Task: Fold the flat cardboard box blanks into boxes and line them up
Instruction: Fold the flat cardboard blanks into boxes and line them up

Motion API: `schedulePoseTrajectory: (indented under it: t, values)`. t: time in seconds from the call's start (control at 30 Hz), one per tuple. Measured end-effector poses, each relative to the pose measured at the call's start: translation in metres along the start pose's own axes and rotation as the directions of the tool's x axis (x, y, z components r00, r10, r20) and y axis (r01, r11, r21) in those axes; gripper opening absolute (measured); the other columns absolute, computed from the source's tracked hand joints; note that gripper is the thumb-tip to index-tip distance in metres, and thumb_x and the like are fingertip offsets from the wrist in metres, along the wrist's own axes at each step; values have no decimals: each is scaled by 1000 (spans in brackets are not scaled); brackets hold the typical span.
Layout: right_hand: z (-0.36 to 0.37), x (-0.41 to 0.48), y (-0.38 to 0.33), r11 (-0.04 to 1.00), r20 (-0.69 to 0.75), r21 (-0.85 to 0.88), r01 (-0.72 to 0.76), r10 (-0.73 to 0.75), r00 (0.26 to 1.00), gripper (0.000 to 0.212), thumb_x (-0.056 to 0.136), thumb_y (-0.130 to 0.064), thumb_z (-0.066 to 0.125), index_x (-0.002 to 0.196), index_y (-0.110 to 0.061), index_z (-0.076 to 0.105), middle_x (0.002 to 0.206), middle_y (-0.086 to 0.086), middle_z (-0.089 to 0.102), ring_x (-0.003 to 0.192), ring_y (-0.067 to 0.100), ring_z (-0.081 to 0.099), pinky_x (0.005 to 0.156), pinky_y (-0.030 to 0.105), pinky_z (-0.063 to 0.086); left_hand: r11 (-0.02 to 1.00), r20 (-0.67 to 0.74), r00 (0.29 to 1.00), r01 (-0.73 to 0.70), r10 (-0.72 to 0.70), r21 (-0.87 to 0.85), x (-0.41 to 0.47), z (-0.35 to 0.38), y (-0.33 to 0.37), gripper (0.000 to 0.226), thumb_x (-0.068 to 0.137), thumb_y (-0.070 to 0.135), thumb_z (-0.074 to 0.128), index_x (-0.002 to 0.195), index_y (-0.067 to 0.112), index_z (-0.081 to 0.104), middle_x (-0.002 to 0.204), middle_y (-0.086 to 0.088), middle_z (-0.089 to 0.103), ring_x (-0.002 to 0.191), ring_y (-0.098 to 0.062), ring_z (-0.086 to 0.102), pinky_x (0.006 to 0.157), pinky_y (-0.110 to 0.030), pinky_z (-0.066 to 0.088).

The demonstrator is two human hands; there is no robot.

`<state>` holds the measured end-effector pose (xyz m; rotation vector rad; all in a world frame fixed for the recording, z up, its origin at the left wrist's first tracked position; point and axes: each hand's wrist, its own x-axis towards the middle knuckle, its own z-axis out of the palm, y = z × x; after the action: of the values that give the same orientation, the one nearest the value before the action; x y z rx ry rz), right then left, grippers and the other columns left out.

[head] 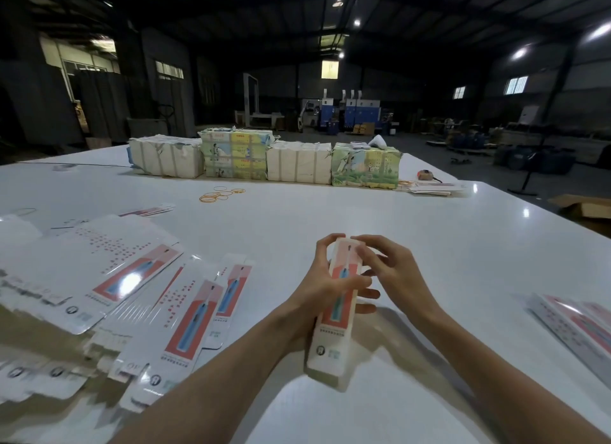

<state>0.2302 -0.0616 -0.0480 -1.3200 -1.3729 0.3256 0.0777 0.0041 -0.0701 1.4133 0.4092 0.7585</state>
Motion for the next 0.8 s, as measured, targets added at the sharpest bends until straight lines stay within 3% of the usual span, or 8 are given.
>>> schedulePoseTrajectory:
  t: [0.13, 0.2, 0.27, 0.37, 0.47, 0.6, 0.7, 0.8]
  values:
    - [8, -5, 4, 998, 55, -45, -39, 42, 998, 43, 107, -25, 56, 149, -27, 48, 135, -4, 52, 105, 16, 70, 75, 27, 63, 990, -145, 988, 26, -47, -142, 2, 1, 1, 67, 97, 35, 76, 142, 51, 29, 126, -15, 65, 95, -34, 79, 75, -41, 65]
    - [9, -7, 5, 993, 87, -120, 10, 1, 996, 36, 107, -28, 55, 143, -29, 53, 130, -1, 52, 103, 10, 69, 75, 21, 60, 983, -214, 976, -9, -31, -184, 4, 1, 2, 52, 106, 43, 56, 149, 45, 26, 126, -17, 64, 97, -33, 77, 81, -46, 64]
    - [11, -11, 0, 979, 162, -200, 45, -12, 987, 38, 105, -45, 53, 138, -29, 60, 127, -4, 55, 101, 4, 67, 78, 17, 57, 975, -235, 972, -31, -22, -218, 4, 2, 3, 51, 109, 46, 49, 153, 44, 24, 134, -15, 61, 107, -35, 74, 89, -54, 63]
    - [14, -17, -5, 907, 294, -404, 123, 1, 956, 66, 95, -68, 58, 149, -31, 48, 127, -10, 49, 105, 6, 62, 85, 20, 56, 964, -211, 977, -27, -30, -263, 0, 2, 5, 69, 102, 56, 51, 160, 45, 16, 153, -8, 45, 124, -35, 65, 91, -51, 63]
    - [11, -17, -8, 830, 340, -534, 162, 35, 940, 65, 92, -64, 63, 144, -29, 43, 126, -5, 48, 98, 12, 62, 83, 27, 57, 973, -107, 991, 48, -74, -228, -2, 2, 6, 92, 88, 68, 55, 165, 46, 8, 165, -5, 35, 139, -35, 53, 106, -52, 55]
    - [-15, -18, -3, 709, 259, -688, 154, 41, 965, 41, 98, -44, 63, 129, -24, 46, 127, 1, 56, 89, 21, 63, 80, 37, 57, 977, -35, 989, 136, -143, -163, -5, 3, 5, 81, 94, 69, 58, 162, 33, 32, 151, -7, 56, 128, -33, 66, 107, -53, 55]
    - [-51, -30, 6, 614, 164, -786, 73, 93, 982, 44, 100, -42, 63, 136, -24, 44, 121, -2, 57, 84, 17, 62, 75, 32, 59, 991, 31, 990, 134, -134, -4, -9, 3, 1, 52, 98, 61, 64, 140, 31, 60, 127, -6, 74, 114, -29, 74, 101, -46, 58]
    - [-95, -47, 14, 521, 70, -853, -39, 187, 980, 48, 99, -44, 62, 139, -28, 42, 119, -4, 55, 84, 15, 61, 70, 31, 57, 995, 128, 989, 66, -75, 69, -9, 0, -4, 31, 99, 37, 70, 126, 22, 75, 118, -15, 75, 112, -32, 74, 96, -34, 59]
